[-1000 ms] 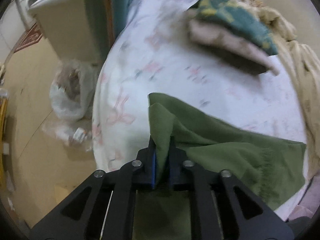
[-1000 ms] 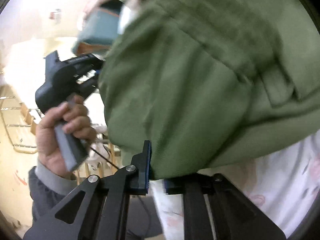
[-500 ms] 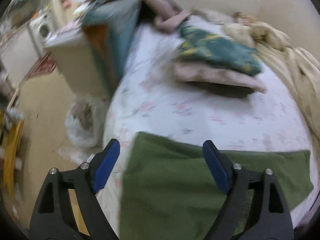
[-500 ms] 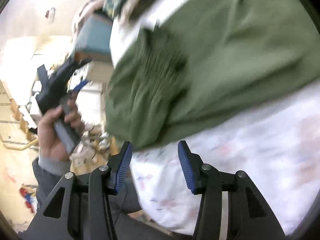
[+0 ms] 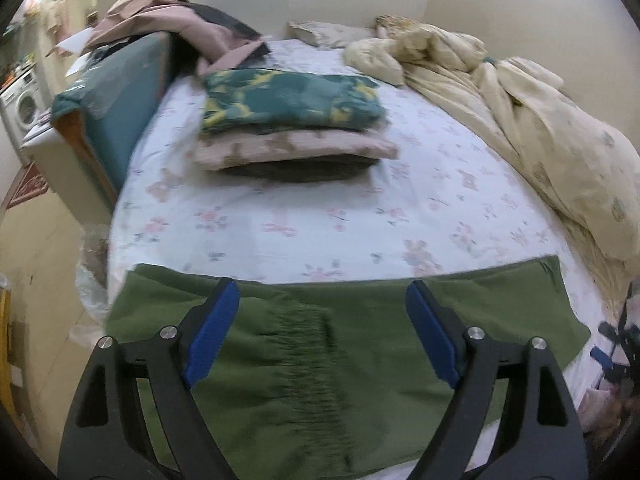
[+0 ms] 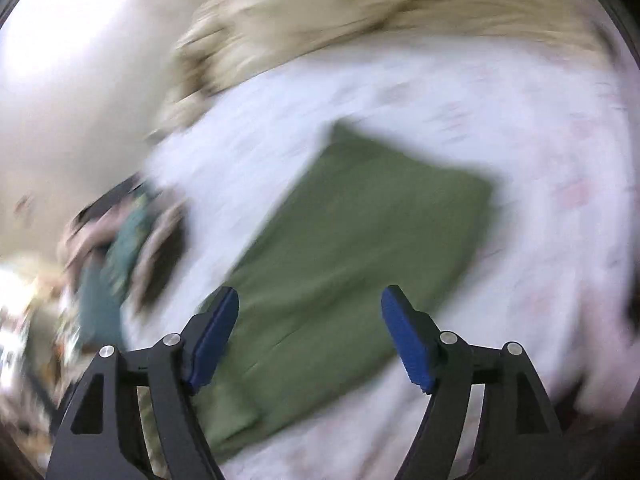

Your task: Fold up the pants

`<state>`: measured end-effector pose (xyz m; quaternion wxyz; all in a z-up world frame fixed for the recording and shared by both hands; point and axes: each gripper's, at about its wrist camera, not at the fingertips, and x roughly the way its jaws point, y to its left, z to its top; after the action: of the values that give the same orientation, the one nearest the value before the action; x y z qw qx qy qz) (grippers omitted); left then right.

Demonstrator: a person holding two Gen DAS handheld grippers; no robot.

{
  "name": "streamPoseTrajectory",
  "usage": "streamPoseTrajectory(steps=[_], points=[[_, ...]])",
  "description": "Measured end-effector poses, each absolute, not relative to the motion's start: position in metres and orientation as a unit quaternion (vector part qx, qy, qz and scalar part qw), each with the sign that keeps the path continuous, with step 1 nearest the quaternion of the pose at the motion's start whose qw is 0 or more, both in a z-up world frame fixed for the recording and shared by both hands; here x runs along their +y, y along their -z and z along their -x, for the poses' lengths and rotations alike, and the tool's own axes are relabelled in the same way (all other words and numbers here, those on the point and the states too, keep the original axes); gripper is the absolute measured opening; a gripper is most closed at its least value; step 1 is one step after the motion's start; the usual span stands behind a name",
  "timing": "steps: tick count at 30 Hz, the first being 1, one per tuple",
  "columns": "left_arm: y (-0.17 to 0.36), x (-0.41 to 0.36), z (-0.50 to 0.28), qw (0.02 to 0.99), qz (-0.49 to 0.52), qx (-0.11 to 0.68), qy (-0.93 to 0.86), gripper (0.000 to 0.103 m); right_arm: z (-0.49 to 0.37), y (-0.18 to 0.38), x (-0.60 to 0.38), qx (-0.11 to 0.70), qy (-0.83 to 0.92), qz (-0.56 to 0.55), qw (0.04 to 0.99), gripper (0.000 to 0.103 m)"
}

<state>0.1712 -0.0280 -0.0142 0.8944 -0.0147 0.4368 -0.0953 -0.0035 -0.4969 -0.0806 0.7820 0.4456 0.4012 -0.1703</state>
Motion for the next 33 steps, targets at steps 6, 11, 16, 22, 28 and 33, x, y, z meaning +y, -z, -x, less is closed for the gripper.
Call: streamPoseTrajectory(steps=[6, 11, 16, 22, 28, 33], points=[[0.034, -0.081, -0.166, 0.878, -0.031, 0.462, 0.122, 0.083, 0.002, 0.13, -0.545, 0.416, 0.202, -0.486, 0.741, 0.075], [0.037, -0.121, -0.162, 0.873, -0.052, 0.467, 0.134, 0.083, 0.004, 0.154, -0.558, 0.417, 0.223, -0.508, 0.72, 0.064], [0.03, -0.165, -0.165, 0.863, -0.048, 0.479, 0.155, 0.083, 0.004, 0.147, -0.561, 0.401, 0.209, -0.498, 0.74, 0.01], [0.031, -0.224, -0.188, 0.842, -0.045, 0.509, 0.174, 0.083, -0.005, 0.093, -0.525, 0.349, 0.134, -0.418, 0.828, 0.007], [0.044, -0.312, -0.212, 0.798, -0.049, 0.555, 0.23, 0.082, -0.015, 0.074, -0.495, 0.343, 0.046, -0.38, 0.858, 0.006], [0.069, -0.4, -0.229, 0.74, -0.041, 0.606, 0.289, 0.082, -0.028, 0.082, -0.484, 0.372, 0.005, -0.376, 0.849, 0.005]])
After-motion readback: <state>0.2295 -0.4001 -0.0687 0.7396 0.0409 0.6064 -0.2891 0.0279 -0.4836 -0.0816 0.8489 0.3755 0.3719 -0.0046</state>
